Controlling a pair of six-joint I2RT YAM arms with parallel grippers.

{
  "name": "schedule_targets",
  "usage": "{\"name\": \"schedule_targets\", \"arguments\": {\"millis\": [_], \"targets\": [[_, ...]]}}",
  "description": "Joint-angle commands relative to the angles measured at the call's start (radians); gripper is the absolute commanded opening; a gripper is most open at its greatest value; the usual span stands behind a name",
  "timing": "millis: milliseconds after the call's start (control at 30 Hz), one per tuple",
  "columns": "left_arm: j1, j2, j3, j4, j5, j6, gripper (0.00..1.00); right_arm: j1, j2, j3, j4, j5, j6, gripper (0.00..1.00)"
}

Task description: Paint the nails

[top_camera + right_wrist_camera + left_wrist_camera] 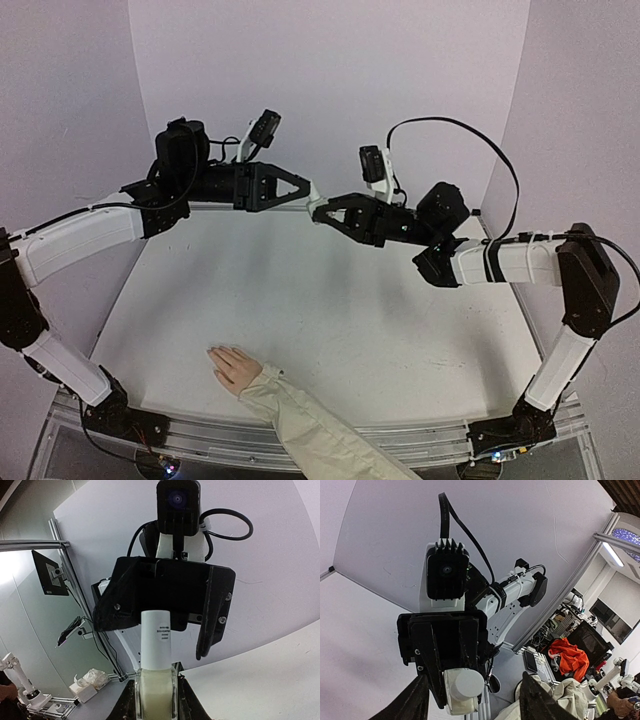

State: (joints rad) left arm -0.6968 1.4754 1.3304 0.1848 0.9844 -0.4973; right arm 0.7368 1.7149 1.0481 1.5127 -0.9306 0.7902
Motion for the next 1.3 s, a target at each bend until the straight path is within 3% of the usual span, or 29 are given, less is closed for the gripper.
{"name": "schedule_targets", "arguments": {"millis": [0,200,333,400,567,733,867,967,1267], "targets": [[-0.019,0.028,0.056,0.078,-0.005,-0.029,0.57,0.010,-0.004,0.041,0.119,0.006,0.018,0.00],[-0.021,0.035,0.061,0.080,-0.046,-0.030,0.36,0.014,0.000,0.044,0.083,0.009,-0.008,0.00],[-0.021,0.047,0.066,0.078,-0.039,-0.035,0.12,0.015,-0.008,0.048,0.013,0.022,-0.050,0.00],[-0.021,0.049,0.058,0.079,-0.031,-0.037,0.01,0.015,-0.012,0.060,-0.057,0.025,-0.094,0.08],[-0.021,0.083,0.066,0.076,0.040,-0.052,0.00,0.015,-0.011,0.104,-0.225,-0.019,-0.176,0.29],[-0.021,0.109,0.075,0.067,0.085,-0.052,0.00,0.015,-0.010,0.141,-0.321,-0.079,-0.235,0.39],[-0.020,0.115,0.076,0.053,0.099,-0.042,0.00,0.016,-0.012,0.154,-0.377,-0.097,-0.270,0.31],[-0.020,0.115,0.080,0.036,0.112,-0.029,0.00,0.016,-0.017,0.145,-0.385,-0.111,-0.277,0.43],[-0.016,0.100,0.083,-0.044,0.113,0.035,0.00,0.013,-0.036,0.136,-0.456,-0.093,-0.288,0.46]]}}
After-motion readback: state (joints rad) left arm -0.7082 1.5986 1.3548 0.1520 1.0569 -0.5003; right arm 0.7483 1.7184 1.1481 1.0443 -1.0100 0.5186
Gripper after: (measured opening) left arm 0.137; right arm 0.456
